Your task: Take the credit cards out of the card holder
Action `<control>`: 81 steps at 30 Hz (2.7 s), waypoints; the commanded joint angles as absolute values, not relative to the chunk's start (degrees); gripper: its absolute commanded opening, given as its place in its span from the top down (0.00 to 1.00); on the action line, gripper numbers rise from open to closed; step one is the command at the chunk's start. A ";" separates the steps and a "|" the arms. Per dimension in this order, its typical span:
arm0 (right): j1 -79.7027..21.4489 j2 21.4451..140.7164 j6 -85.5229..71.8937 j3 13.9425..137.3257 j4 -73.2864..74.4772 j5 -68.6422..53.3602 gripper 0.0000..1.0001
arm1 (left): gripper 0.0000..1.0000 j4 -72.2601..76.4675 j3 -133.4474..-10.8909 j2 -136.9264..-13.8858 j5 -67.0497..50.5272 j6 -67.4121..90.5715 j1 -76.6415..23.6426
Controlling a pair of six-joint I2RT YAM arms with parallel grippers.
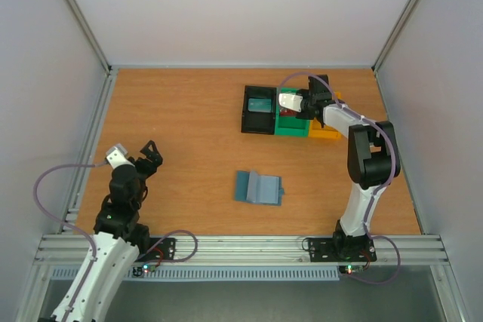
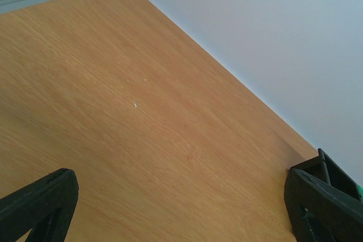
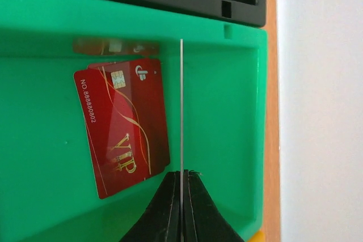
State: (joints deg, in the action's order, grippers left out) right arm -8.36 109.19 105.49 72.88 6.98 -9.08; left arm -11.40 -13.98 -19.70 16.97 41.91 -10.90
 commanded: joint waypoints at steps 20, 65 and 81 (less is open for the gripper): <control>-10.11 117.40 113.32 74.35 -3.77 -7.47 0.80 | 0.01 -8.53 -13.36 -24.43 17.54 42.30 -10.55; -29.85 74.76 -3.60 48.02 40.04 -13.30 0.52 | 0.01 -17.13 -31.43 -70.40 -38.41 25.68 -32.38; -36.38 86.30 -5.89 40.70 30.15 -16.46 0.71 | 0.01 1.90 -39.81 -92.38 -38.17 35.45 -39.53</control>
State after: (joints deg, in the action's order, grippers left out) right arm -33.85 83.81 -4.69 40.21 32.77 -16.34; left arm -4.58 -37.12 -88.88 -38.41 34.37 -38.63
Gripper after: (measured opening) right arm 0.295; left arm 0.994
